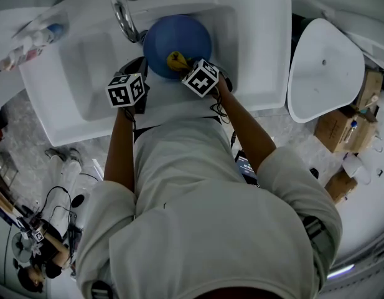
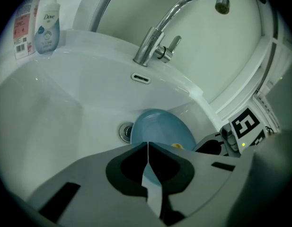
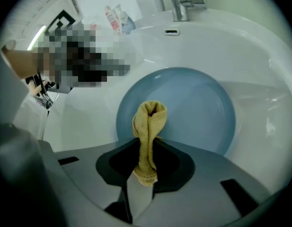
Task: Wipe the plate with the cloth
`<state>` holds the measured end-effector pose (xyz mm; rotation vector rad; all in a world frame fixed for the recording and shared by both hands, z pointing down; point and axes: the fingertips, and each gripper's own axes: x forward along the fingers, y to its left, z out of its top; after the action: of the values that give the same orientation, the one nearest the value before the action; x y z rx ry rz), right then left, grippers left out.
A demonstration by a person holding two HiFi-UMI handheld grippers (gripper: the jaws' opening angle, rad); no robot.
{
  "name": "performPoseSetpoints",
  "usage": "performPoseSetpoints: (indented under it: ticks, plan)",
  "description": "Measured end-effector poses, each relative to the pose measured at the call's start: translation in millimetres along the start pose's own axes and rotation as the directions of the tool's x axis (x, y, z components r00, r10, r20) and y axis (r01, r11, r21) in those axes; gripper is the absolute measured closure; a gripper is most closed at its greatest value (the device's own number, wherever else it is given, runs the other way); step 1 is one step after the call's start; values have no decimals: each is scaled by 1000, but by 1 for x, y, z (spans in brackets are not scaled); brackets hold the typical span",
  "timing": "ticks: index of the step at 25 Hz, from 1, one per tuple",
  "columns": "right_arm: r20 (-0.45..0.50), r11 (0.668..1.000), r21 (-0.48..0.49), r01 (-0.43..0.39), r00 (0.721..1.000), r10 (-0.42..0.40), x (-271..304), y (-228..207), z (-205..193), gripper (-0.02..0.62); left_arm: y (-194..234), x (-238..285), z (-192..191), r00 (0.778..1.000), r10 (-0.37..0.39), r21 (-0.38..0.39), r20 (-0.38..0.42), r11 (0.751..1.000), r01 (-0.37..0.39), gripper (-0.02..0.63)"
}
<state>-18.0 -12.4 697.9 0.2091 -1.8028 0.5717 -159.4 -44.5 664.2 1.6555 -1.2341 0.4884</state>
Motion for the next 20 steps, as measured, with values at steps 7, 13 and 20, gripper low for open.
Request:
performPoseSetpoints:
  ticks: [7,13,20]
  plan:
    - [44,963,267,46,997,-59,-14,-36,-7,518,-5,5,-1,1000,-3,1,-10,1000,3,581]
    - [116,844,536,-18,992,-53,-23,-56,-8,518,-7,9,1,1000,-3,4,-16,1000,4,581]
    - [187,731,680,-52,977,-103,-36,-86,-6,518,-10,15,2,1000,-5,-3,-24,1000,5,581]
